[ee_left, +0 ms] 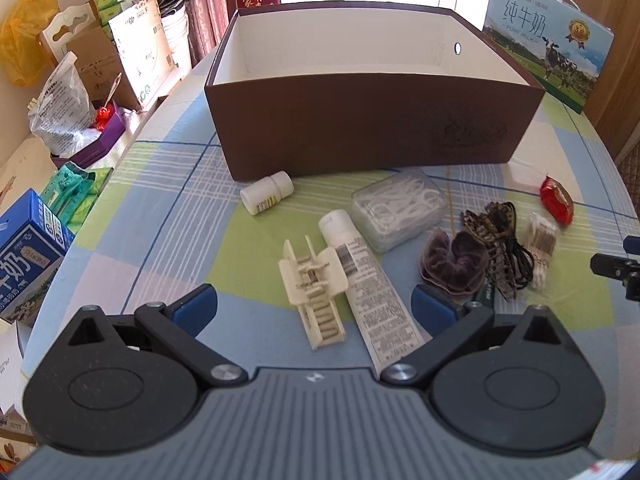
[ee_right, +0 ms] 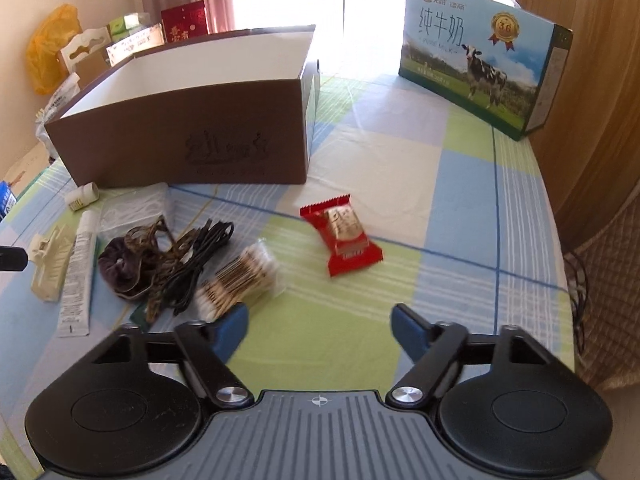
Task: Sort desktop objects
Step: 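Move the right tool toward the red snack packet, then grasp the red snack packet with the right tool while the left tool grasps the white hair clip, then carry the snack packet and hair clip with both tools into the brown box, then open both tools to release the packet and clip in the box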
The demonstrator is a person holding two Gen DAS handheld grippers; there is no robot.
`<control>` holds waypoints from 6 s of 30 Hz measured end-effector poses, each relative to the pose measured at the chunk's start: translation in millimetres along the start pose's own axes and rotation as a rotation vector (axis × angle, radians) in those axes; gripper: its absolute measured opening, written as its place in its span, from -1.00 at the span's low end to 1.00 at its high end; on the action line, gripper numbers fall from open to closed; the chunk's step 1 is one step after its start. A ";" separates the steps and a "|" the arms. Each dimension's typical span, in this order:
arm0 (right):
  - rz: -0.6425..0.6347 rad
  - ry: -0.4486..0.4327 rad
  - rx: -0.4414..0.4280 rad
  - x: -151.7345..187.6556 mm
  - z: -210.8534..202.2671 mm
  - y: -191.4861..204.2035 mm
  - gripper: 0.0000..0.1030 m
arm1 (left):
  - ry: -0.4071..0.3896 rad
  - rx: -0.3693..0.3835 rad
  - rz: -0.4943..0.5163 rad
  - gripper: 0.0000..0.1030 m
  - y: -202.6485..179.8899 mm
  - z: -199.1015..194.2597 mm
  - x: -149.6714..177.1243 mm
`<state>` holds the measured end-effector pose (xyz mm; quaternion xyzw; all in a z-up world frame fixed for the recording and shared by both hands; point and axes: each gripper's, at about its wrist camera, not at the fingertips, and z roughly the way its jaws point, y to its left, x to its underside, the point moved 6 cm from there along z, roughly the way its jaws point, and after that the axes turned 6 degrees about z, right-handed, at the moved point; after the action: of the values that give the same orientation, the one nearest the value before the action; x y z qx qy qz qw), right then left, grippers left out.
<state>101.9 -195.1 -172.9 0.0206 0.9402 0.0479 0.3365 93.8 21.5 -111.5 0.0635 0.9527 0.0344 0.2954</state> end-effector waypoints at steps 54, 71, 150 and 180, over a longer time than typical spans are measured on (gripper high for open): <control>0.036 0.075 0.099 19.4 26.7 -7.7 -0.49 | 0.044 0.075 0.063 -0.23 6.6 53.5 3.2; 0.012 0.084 0.124 19.0 17.5 14.0 -0.49 | 0.040 0.077 0.106 -0.23 14.8 37.8 16.0; -0.209 0.031 -0.264 -221.1 125.1 122.9 -0.55 | -0.162 0.285 0.098 -0.24 1.0 81.2 -222.3; -0.221 0.341 -0.204 -213.3 218.1 131.1 0.19 | 0.200 0.253 0.064 0.22 8.9 154.8 -195.4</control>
<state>406.0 -63.2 -192.4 -0.1249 0.9704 0.1083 0.1761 342.2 7.1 -128.9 0.1266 0.9716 -0.0703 0.1874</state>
